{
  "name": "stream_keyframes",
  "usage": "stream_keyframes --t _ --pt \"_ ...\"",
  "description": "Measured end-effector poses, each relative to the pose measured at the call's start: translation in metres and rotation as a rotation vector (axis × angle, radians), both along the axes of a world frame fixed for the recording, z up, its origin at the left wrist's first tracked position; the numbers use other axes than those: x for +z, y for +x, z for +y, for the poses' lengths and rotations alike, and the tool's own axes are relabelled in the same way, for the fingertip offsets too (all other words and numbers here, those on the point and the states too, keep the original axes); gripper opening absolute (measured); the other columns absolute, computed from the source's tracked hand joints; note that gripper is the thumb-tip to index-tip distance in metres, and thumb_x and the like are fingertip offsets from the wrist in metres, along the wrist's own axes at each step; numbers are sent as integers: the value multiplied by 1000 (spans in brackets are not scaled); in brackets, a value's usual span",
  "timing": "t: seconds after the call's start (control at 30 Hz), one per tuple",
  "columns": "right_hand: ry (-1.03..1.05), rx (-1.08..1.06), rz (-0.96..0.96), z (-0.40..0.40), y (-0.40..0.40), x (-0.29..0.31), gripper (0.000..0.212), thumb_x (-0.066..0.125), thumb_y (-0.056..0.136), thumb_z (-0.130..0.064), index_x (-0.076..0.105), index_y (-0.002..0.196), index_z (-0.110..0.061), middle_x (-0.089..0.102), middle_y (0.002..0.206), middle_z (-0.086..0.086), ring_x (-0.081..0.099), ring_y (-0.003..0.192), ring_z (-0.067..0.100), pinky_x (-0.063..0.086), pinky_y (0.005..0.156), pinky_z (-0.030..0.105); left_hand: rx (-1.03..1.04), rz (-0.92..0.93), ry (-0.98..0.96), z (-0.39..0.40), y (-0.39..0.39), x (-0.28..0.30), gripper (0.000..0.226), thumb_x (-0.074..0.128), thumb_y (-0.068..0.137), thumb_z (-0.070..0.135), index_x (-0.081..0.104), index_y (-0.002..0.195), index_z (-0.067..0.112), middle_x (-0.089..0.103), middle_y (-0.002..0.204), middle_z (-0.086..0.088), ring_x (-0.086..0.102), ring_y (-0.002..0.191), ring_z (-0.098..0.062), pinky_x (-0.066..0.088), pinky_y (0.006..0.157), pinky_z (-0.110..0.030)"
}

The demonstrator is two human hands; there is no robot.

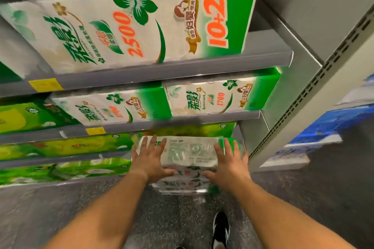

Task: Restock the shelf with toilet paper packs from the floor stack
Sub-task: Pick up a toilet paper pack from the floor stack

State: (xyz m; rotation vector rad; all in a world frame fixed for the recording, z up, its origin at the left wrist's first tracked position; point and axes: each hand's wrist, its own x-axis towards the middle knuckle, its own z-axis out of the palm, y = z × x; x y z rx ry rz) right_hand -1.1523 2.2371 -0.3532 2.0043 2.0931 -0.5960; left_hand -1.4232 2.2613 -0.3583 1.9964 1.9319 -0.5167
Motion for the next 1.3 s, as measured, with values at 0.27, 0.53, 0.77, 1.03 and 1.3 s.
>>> stream_keyframes --t 0.27,0.53,0.77,1.03,1.3 --pt "-82 237 -48 72 16 -61 130 65 63 -85 -4 160 -34 -23 166 12 -29 149 34 -6 117 69 -76 93 -134 54 7 -45 151 79 51 75 -20 157 37 -32 164 -7 -35 146 -37 -12 110 -77" --pt "-114 215 -53 81 10 -80 121 60 72 -84 -7 160 -34 -13 167 15 -19 152 40 -11 116 67 -89 36 -72 61 6 -71 134 79 72 52 -25 155 36 -13 167 -11 -18 153 -39 -4 118 -71" --pt "-99 234 -65 82 9 -57 115 72 71 -64 3 159 -37 10 164 12 3 152 38 2 119 68 -137 47 -88 62 1 -57 119 64 77 60 -21 157 35 -5 168 -11 -10 154 -38 -7 118 -70" --pt "27 268 -42 83 8 103 125 62 55 -84 7 158 -39 20 158 7 11 148 31 6 120 64 -196 -75 195 55 -16 98 125 46 53 84 -1 159 40 17 159 -9 8 149 -35 -4 121 -61" --pt "450 277 -125 47 41 387 120 48 39 -79 -8 143 -58 18 149 -14 12 141 14 16 118 41 -256 -31 620 21 -1 378 131 50 47 85 -5 159 43 19 153 1 13 142 -27 12 120 -42"
